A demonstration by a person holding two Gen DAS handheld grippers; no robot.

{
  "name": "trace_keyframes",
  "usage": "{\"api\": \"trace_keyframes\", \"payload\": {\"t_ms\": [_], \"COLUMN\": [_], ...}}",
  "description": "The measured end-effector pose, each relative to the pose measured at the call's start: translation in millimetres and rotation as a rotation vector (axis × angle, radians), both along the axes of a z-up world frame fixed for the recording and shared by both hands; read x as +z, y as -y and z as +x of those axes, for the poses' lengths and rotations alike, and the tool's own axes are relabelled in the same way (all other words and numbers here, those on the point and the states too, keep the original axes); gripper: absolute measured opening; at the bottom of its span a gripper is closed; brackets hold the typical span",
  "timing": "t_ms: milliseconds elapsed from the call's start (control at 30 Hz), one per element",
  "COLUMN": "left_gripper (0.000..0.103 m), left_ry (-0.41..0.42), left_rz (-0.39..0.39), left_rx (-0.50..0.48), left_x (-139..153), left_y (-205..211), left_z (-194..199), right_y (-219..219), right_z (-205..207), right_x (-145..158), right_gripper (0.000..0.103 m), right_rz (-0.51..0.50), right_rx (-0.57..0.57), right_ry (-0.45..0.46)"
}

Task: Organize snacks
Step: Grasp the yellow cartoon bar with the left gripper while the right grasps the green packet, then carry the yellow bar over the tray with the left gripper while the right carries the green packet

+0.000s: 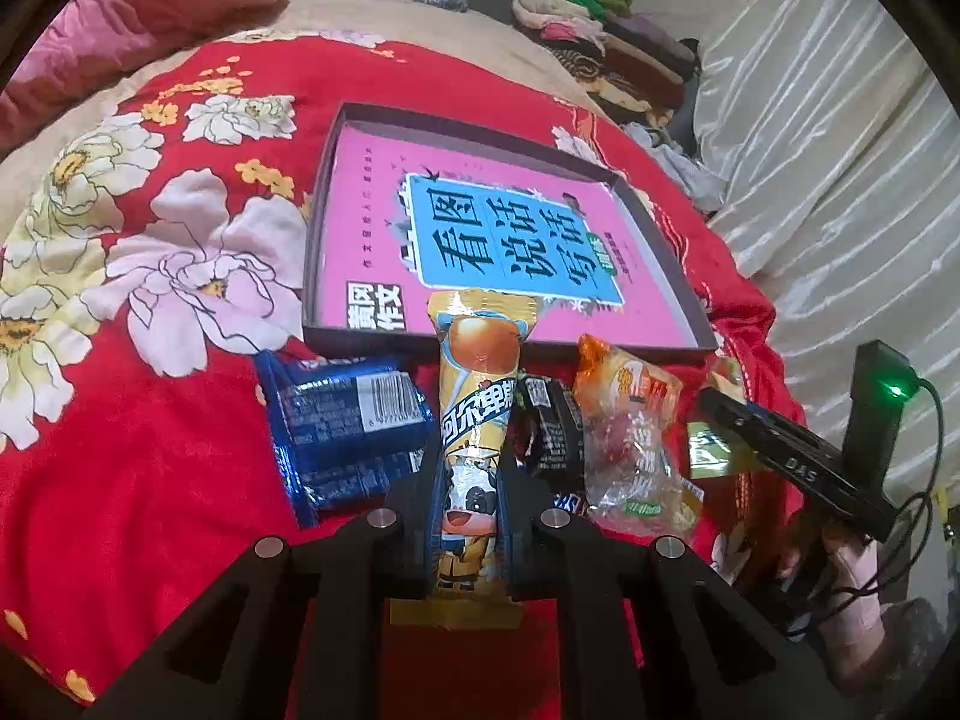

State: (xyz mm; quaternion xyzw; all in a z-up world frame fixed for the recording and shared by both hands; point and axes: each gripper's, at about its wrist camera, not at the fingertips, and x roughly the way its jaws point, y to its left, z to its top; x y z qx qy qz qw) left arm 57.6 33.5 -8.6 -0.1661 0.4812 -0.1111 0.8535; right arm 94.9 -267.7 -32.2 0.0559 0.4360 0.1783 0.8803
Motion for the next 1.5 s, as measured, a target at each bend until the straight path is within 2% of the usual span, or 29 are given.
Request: {"api": "trace_keyframes", "payload": {"t_ms": [300,567,900,1167,1500], "left_gripper": [0.015,0.015,0.015,0.015,0.015], "left_ry": [0.029,0.054,0.091,0.116,0.108], "left_rz": [0.003,0.005,-0.018,-0.016,-0.02], "left_rx": [0.014,0.018,0.021,0.019,0.049], "left_x": [15.5,27.4,38.2,34.4,19.6], "left_y": [-7.6,-4.6,-1.2,-6.7,-21.4], "left_z": [3.8,12.5,28.3,45.0,59.7], "right_y": [-10.5,-24.9,-20.3,-21.6,-18.5], "right_z": [-0.3,10.6,27.2,46.4,60.7], "right_x": [45.6,60.7,79.7,70.1,46.8], "right_gripper": [0.034,0.034,0.034,0.034,0.034], "right_rz": [0.016,0.011,0.04,0.074,0.092], "right_rx": [0.028,0.031,-0.011,-0.049,-0.038], "right_ry": [0.108,0.149,0.204,0.231,0.211]}}
